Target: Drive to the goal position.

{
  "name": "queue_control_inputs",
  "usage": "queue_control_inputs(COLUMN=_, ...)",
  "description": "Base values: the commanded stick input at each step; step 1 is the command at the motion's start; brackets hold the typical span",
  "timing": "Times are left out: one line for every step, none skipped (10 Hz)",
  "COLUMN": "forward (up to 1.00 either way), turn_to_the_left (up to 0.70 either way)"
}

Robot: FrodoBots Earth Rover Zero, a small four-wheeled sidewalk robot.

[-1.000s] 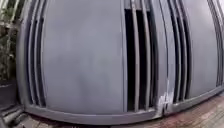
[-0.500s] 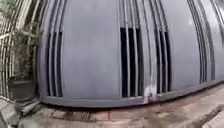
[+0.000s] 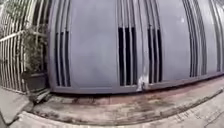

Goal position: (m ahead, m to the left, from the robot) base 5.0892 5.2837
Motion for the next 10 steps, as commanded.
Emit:
queue_control_inputs(forward=0.0, turn_to_the_left=0.7)
queue_control_inputs(forward=0.0, turn_to_the_left=0.7)
queue_control_inputs(forward=0.0, turn_to_the_left=0.7)
queue_control_inputs(forward=0.0, turn_to_the_left=0.7)
queue_control_inputs(forward=0.0, turn_to_the_left=0.7)
queue_control_inputs(forward=0.0, turn_to_the_left=0.7)
queue_control_inputs(forward=0.0, turn_to_the_left=0.7)
queue_control_inputs(forward=0.0, turn_to_the_left=0.7)
queue_control_inputs(forward=0.0, turn_to_the_left=0.7)
queue_control_inputs(forward=0.0, turn_to_the_left=0.7)
